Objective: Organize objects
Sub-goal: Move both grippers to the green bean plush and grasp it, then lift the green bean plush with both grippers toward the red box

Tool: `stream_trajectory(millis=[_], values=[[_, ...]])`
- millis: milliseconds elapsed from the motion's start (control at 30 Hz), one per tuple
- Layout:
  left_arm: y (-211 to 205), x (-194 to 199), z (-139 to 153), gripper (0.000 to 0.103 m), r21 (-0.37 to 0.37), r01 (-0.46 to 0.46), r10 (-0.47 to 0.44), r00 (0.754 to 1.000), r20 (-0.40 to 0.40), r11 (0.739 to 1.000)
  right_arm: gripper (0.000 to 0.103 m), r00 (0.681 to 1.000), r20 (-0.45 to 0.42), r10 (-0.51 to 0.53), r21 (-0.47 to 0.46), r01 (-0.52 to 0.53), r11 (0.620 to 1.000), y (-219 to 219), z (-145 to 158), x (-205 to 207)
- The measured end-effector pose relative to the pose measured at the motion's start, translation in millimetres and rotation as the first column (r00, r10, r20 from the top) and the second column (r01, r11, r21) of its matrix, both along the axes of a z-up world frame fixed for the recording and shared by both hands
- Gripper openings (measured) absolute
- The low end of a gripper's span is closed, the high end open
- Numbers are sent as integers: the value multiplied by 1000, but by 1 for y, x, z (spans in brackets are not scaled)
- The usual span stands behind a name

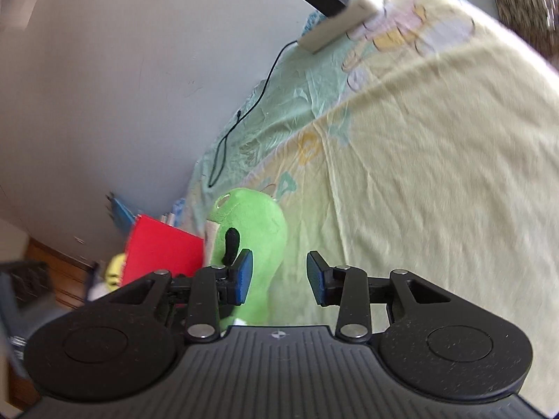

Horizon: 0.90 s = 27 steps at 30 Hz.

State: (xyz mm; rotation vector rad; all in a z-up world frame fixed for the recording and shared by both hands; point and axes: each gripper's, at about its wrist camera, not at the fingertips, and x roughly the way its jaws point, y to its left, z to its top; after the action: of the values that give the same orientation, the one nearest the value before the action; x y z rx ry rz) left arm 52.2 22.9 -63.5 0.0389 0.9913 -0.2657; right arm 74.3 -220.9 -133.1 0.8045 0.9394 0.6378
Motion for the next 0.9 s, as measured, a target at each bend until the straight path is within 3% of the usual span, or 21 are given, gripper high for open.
stream_trajectory(millis=[167,333,467,667,800,900], values=[[5,9,-8,64,35,-33,33,999,0,999,45,998,-50,23,139,-16,990,9,0,3],[7,11,-8,64,10,-43,43,999,-13,999,54,996,-44,76,141,-69,988,34,6,15],[-3,3,-2,64,9,-5,5,1000,13,1000,60,994,-50,94,91,-89,992,47,4,20],[-4,4,3,66,13,19,-19,1000,22,1000,54,990,-118,83,96,-72,993,42,-16,31],[10,12,6,82,-23,-33,33,999,27,999,52,987,-142,81,139,-61,988,36,-25,32],[14,24,-3,77,-61,-50,49,999,-24,997,52,982,-166,92,172,-63,983,34,-30,34]])
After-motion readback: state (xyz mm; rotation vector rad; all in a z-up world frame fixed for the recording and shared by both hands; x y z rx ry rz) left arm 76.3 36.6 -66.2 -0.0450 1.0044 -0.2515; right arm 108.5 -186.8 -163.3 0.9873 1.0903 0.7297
